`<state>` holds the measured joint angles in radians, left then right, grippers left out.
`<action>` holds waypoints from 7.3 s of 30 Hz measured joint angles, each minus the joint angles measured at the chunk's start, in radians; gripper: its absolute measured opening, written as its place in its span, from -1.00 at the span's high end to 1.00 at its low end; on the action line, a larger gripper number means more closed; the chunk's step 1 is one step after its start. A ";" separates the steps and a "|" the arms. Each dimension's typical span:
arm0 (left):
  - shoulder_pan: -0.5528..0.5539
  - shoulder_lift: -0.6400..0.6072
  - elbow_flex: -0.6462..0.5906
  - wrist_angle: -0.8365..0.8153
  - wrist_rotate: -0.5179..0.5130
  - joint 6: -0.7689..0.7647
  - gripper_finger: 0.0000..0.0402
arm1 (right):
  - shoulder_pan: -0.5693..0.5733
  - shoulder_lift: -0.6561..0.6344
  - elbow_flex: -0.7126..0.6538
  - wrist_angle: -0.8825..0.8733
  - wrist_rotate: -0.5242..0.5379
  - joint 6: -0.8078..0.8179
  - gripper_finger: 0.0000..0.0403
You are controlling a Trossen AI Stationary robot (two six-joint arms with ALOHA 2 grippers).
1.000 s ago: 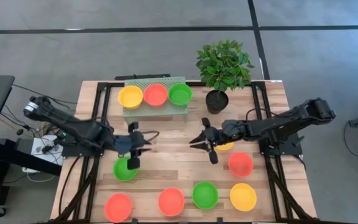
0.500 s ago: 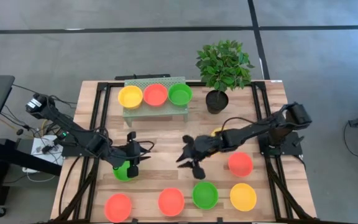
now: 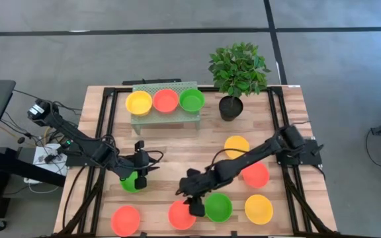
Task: Pick & Place Mini bowls
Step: Stack the orange bowl on top of the orange bowl on the shelf, then stack the green bowl on top of the green bowl on the shelf
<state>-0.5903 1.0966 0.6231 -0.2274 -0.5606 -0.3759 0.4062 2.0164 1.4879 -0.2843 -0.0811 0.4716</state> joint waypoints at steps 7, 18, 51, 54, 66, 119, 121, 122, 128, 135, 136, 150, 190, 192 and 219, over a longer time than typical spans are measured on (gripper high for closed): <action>-0.001 0.000 0.000 0.003 0.000 0.000 0.48 | 0.013 0.052 0.054 -0.095 0.023 0.012 0.33; -0.001 -0.002 0.001 0.011 0.004 0.004 0.48 | 0.012 0.097 0.057 -0.097 -0.012 0.080 0.34; -0.001 -0.002 0.002 0.012 0.036 -0.012 0.48 | -0.181 0.091 0.468 -0.760 0.170 -0.170 0.95; -0.001 -0.002 0.002 0.012 0.053 -0.027 0.48 | -0.221 0.088 0.580 -0.839 0.260 -0.222 0.98; -0.032 -0.011 0.002 0.012 0.053 -0.080 0.48 | -0.439 0.088 0.864 -0.868 0.344 -0.323 0.99; -0.032 -0.077 0.002 0.011 0.021 -0.074 0.48 | -0.777 0.181 0.841 -0.642 0.130 -0.375 0.96; -0.032 -0.077 0.002 0.011 0.021 -0.074 0.48 | -0.784 0.181 0.841 -0.642 0.129 -0.375 0.96; -0.032 -0.077 0.002 0.011 0.021 -0.074 0.48 | -0.786 0.181 0.841 -0.643 0.129 -0.375 0.95; -0.032 -0.077 0.002 0.011 0.021 -0.074 0.48 | -0.806 0.181 0.841 -0.651 0.010 -0.376 0.86; -0.031 -0.077 0.002 0.011 0.007 -0.074 0.48 | -0.805 0.181 0.841 -0.654 0.003 -0.400 0.59; -0.031 -0.077 0.002 0.011 0.006 -0.074 0.48 | -0.805 0.181 0.841 -0.654 0.004 -0.400 0.56; -0.031 -0.077 0.002 0.011 0.003 -0.074 0.48 | -0.806 0.181 0.841 -0.653 0.029 -0.401 0.87; -0.031 -0.076 0.002 0.011 0.003 -0.076 0.48 | -0.776 0.193 0.866 -0.688 -0.074 -0.455 0.63; -0.031 -0.076 0.002 0.011 0.003 -0.078 0.48 | -0.752 0.165 0.866 -0.719 -0.085 -0.455 0.60; -0.032 -0.076 0.002 0.011 0.004 -0.101 0.48 | -0.217 -0.076 0.454 -0.995 -0.187 -0.519 0.67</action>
<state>-0.6220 1.0203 0.6247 -0.2165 -0.5570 -0.4767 0.1892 1.9402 1.9422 -1.2794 -0.2679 -0.0475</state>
